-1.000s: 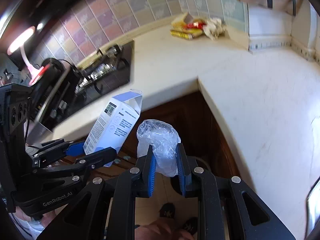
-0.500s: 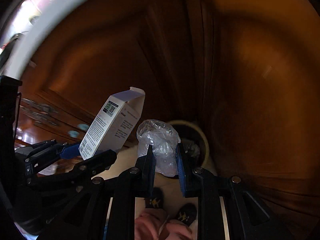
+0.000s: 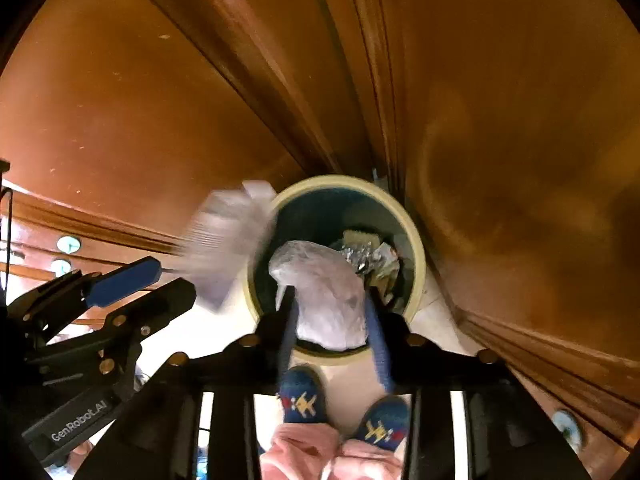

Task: Collect trash
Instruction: 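Carry the carton and plastic bag down over the bin and release both, then raise both open tools toward the tissues and boxes on the counter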

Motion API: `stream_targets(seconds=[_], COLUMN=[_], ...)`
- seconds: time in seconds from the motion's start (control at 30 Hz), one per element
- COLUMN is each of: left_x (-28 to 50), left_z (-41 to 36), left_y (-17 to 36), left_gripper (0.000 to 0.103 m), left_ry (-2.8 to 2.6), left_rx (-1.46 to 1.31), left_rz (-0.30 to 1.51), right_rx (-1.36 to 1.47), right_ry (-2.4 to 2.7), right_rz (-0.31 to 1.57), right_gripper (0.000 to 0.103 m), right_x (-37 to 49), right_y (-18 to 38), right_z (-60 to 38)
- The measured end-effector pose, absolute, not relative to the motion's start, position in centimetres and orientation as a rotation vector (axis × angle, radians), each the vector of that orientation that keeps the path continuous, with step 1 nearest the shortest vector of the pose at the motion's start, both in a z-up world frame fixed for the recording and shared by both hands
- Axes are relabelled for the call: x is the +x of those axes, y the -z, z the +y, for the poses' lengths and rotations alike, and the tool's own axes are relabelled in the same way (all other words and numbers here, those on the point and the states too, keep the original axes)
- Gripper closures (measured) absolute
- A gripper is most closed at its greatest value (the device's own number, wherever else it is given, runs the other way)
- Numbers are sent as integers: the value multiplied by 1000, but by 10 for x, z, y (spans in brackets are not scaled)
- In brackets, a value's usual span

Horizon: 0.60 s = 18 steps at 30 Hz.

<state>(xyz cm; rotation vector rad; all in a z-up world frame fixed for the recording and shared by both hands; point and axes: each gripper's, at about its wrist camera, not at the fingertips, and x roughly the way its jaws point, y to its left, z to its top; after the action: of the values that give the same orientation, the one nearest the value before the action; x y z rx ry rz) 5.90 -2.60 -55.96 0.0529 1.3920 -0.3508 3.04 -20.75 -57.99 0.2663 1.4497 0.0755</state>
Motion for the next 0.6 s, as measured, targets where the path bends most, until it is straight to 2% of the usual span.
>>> stream_targets(seconds=[0.03, 0.07, 0.3, 0.6], left_x=[58, 57, 52, 50], left_z=[-25, -25, -26, -9], left_y=[561, 562, 551, 508], left_gripper=[34, 25, 24, 24], left_ry=[352, 353, 335, 275], left_rx=[52, 56, 76, -29], left_rz=[1397, 1399, 1397, 1396], right_rx=[273, 273, 275, 287], right_ry=[-67, -56, -52, -29], right_rz=[1455, 1462, 1453, 1430], right_gripper=[63, 63, 62, 62], right_x=[33, 35, 41, 30], right_y=[583, 586, 579, 522], right_z=[-208, -206, -198, -196])
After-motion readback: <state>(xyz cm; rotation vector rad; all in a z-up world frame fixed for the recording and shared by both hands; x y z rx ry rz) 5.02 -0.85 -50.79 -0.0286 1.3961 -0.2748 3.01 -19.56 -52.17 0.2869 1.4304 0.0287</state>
